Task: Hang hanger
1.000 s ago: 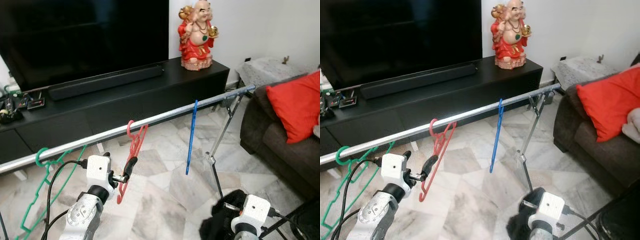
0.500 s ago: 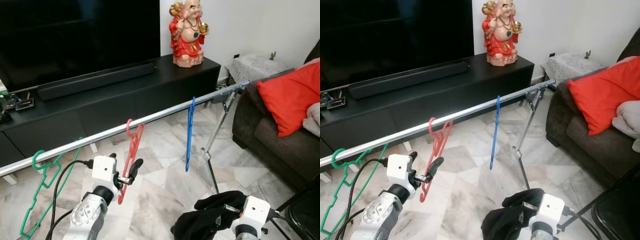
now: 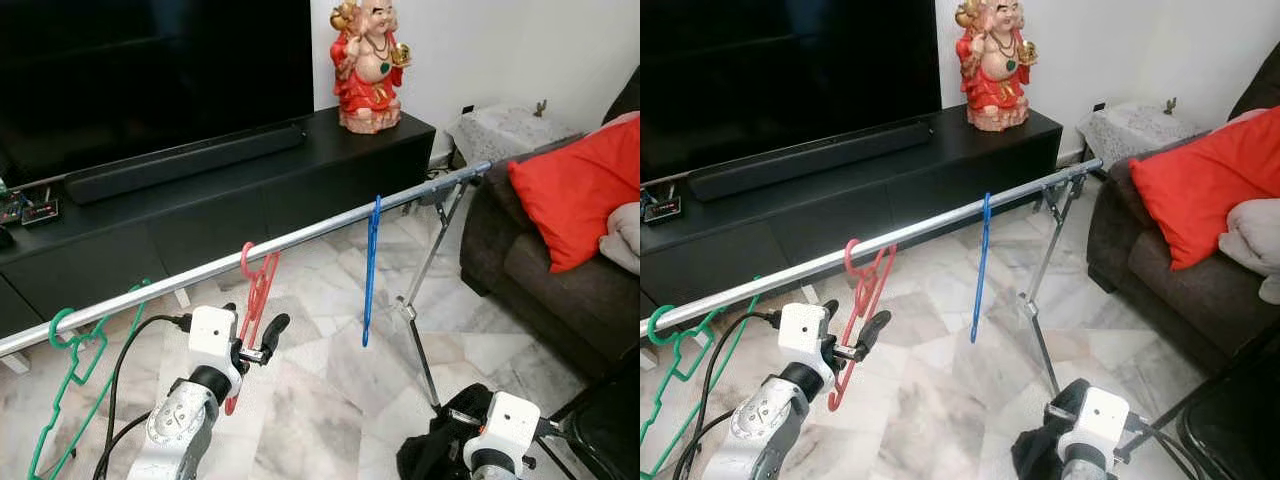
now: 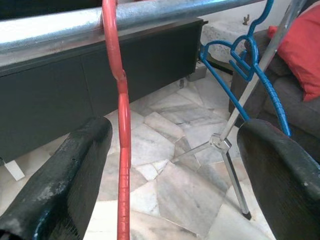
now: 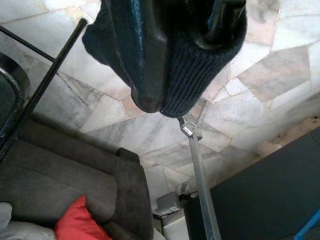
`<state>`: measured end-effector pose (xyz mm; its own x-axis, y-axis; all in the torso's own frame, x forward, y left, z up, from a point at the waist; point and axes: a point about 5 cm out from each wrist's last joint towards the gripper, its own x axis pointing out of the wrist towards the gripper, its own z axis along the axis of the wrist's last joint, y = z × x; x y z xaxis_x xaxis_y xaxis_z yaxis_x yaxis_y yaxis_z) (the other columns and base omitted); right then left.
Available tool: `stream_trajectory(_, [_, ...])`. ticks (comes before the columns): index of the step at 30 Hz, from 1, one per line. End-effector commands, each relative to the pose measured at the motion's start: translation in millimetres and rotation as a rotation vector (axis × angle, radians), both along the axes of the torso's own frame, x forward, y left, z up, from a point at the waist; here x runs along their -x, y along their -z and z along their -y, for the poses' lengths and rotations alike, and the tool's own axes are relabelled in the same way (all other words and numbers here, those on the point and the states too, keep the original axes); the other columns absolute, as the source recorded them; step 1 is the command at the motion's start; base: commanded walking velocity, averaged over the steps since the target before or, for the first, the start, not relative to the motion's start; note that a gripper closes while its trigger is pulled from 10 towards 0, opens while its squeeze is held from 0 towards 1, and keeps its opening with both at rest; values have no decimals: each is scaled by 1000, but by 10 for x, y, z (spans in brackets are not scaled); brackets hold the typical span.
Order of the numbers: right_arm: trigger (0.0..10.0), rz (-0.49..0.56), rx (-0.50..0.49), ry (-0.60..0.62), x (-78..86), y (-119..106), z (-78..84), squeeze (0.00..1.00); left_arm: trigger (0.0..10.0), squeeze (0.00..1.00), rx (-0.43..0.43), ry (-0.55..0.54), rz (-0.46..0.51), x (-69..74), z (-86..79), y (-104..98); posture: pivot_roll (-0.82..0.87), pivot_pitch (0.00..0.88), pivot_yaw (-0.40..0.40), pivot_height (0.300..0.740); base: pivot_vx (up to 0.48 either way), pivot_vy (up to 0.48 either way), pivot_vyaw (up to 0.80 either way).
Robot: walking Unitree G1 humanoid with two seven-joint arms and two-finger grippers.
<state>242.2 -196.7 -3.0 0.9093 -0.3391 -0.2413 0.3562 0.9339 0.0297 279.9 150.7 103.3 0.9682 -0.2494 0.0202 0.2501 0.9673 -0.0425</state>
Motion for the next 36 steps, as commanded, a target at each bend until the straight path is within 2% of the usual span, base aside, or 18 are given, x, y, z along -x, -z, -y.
stream_trajectory(1, [10000,21,1,-7,-27,-28,-20,0,10000,0,-3,-1,-19,9,-16,20,55,61,64,740,0,446,0])
stream_trajectory(10, [10000,19,-1,-8,-31,-25,-29,0,10000,0,1,8,-13,8,-8,9,54,59,68,740,0,462,0])
stream_trajectory(24, [10000,17,-2,-9,-35,-20,-26,0,10000,0,-17,52,14,23,50,-23,54,51,68,740,0,0,0])
stream_trajectory(36, [10000,13,-2,-14,-38,-12,-34,0,10000,0,-23,68,23,33,78,-28,55,47,66,740,0,-437,0])
